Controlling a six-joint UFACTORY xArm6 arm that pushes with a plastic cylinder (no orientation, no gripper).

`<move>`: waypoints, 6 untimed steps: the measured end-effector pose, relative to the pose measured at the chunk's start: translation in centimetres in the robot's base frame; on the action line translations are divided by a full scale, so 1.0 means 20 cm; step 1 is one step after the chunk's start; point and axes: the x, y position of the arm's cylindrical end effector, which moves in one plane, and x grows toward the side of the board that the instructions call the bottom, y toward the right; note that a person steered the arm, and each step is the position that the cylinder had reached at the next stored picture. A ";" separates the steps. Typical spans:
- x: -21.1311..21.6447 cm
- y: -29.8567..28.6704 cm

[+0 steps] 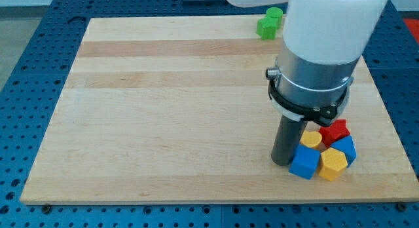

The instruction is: Separate green star and green circle

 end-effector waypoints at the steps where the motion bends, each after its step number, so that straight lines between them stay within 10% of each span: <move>1: 0.07 0.03; 3: -0.12 -0.19; 6: -1.27 -0.78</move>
